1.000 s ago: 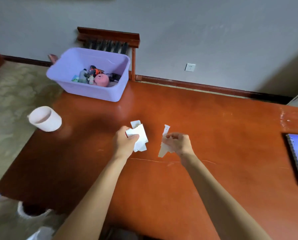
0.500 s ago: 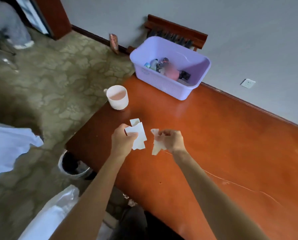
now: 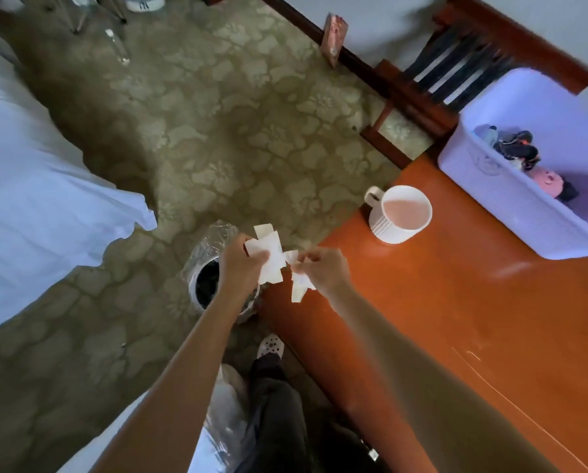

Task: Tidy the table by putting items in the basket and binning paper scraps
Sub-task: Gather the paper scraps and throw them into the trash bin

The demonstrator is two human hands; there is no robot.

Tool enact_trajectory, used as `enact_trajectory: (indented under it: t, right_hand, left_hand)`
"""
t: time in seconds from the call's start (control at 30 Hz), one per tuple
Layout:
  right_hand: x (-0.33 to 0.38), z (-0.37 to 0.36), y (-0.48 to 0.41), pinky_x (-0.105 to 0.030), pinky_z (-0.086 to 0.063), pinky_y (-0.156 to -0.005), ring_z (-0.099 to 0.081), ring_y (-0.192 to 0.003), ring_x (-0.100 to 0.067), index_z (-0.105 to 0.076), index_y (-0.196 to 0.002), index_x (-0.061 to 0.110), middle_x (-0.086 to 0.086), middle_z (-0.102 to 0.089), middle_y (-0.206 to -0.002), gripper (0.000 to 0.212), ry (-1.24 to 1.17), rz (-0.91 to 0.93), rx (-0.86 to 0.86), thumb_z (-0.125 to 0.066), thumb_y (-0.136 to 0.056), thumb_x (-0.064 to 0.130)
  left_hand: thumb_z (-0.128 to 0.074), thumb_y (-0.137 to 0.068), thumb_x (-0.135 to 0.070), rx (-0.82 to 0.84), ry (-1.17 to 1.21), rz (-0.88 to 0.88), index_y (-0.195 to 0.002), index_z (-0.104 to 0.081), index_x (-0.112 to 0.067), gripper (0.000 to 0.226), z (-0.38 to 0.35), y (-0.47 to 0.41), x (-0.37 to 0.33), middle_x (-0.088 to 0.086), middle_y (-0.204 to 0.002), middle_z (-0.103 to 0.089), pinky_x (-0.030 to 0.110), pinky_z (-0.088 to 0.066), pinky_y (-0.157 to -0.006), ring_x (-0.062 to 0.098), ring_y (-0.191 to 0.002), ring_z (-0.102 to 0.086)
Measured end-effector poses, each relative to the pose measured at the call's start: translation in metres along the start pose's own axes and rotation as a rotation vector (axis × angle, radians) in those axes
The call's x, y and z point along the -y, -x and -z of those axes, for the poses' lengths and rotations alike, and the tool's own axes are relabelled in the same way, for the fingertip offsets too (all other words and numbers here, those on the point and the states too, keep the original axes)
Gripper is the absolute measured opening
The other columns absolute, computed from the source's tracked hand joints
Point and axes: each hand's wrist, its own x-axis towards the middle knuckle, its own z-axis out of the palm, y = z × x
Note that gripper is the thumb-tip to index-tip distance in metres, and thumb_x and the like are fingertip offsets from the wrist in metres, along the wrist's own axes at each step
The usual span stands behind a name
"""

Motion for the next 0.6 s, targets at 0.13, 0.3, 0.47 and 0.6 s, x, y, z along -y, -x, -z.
enact_trajectory:
  t: [0.13,0.3,0.47,0.6]
  right_hand:
    - [0.055,-0.091,-0.082,-0.005,-0.036,-0.048,-0.049,-0.065,-0.010,-0.073,-0.093,0.006,0.002,-0.058,-0.075,0.014,0.151,0.043,0.102,-0.064,-0.084,0.013]
    - [0.067,-0.142,-0.135,-0.010,-0.037,-0.057,-0.059,-0.071,-0.009,-0.074,-0.093,0.009,-0.002,-0.069,-0.090,0.013,0.334,0.093,0.170,-0.066,-0.084,0.014]
    - [0.036,-0.217,-0.200,-0.024,-0.046,-0.072,-0.061,-0.080,-0.019,-0.073,-0.094,0.008,-0.009,-0.073,-0.098,0.015,0.491,0.014,0.253,-0.063,-0.085,0.013]
    - [-0.012,-0.280,-0.252,-0.029,-0.052,-0.075,-0.066,-0.093,-0.023,-0.072,-0.094,0.003,-0.010,-0.072,-0.098,0.016,0.557,-0.103,0.326,-0.061,-0.085,0.011]
  left_hand:
    - [-0.059,-0.085,-0.006,0.001,-0.017,0.123,-0.112,-0.058,0.001,0.028,0.046,-0.105,0.041,0.005,-0.080,-0.056,0.012,-0.035,-0.044,0.017,-0.069,-0.051]
    - [-0.057,-0.087,-0.008,0.007,-0.046,0.223,-0.116,-0.058,-0.001,0.030,0.052,-0.164,0.084,0.013,-0.097,-0.061,0.025,-0.037,-0.055,0.019,-0.083,-0.051]
    - [-0.057,-0.089,-0.007,0.028,0.006,0.402,-0.125,-0.054,-0.005,0.037,0.038,-0.230,0.166,0.015,-0.120,-0.060,0.027,-0.042,-0.069,0.028,-0.103,-0.059]
    - [-0.055,-0.091,-0.005,0.020,0.041,0.530,-0.135,-0.046,-0.006,0.046,0.014,-0.268,0.233,0.016,-0.133,-0.052,0.032,-0.046,-0.084,0.029,-0.118,-0.054]
